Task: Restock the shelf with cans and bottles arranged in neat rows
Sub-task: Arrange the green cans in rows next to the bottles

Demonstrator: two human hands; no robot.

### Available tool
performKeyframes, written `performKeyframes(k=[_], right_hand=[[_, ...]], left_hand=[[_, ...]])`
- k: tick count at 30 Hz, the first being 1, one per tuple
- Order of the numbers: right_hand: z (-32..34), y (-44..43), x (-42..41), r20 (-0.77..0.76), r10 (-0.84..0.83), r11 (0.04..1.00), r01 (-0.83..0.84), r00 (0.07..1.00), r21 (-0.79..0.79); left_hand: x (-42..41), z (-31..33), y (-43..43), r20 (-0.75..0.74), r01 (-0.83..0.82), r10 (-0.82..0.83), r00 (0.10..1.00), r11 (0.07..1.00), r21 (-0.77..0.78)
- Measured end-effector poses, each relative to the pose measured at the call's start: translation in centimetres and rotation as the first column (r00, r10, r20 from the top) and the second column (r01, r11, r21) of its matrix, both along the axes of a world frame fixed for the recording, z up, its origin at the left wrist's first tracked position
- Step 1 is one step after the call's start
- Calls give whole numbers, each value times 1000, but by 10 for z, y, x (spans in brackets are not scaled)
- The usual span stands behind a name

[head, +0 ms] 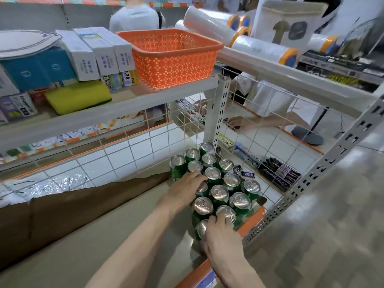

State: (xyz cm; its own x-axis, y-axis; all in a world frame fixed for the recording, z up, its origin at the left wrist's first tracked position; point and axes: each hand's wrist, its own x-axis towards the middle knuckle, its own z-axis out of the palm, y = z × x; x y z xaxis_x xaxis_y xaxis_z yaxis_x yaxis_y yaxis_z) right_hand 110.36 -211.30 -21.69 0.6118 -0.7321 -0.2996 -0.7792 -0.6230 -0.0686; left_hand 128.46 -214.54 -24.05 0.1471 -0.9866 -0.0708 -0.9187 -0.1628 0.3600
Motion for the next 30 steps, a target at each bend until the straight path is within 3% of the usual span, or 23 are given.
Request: performKeyframes(k=[3,9,14,22,30], right_hand=[[5,-6,1,20,37,999,-37,999,-18],[32,-7,24,169,122,992,-125,978,4],[57,-3,76,400,132,958,-221,907,183],[70,70,175,492,271,892,-408,827,194],[63,164,224,571,423,750,-625,704,215]], left_hand=[[2,4,6,2,-53,53,999,998,-28],[32,23,54,-169,-215,214,962,976,11],[78,59,130,-306,-360,343,888,933,0],[123,80,283,-253,-671,645,721,741,-25],[121,84,412,-155,-795,788,596,606,24]])
